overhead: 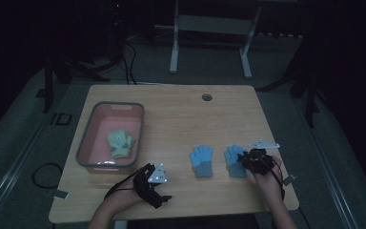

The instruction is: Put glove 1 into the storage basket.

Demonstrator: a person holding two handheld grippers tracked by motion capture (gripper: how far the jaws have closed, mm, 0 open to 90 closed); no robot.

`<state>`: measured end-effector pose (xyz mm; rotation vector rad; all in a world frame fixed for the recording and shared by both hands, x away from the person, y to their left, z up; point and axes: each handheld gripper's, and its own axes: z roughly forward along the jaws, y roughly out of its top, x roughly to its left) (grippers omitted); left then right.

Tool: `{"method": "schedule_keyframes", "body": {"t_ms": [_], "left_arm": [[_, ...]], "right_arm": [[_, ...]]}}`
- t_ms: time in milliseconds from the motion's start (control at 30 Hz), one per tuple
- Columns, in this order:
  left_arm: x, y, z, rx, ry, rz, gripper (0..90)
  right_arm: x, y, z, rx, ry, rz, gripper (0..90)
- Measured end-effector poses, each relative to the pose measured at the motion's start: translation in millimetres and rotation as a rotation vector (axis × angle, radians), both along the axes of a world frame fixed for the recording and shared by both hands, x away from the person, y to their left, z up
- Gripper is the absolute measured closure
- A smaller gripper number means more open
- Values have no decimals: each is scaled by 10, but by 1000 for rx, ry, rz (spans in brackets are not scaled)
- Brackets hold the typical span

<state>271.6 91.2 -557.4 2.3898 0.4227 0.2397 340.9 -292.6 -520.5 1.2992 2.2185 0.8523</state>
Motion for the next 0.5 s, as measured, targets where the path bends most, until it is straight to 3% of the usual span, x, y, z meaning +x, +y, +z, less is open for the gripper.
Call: {"method": "schedule_keyframes", "body": {"t_ms": [100, 233, 500], "left_arm": [[4, -3, -1, 2, -1, 0, 96], [2, -7, -1, 2, 0, -4, 97], [14, 1, -17, 0, 9, 0, 96]], "right_arm": [[13, -87, 83, 20, -15, 85, 666], [30, -112, 25, -1, 14, 145, 649], [27, -109, -121, -12, 36, 132, 637]]}}
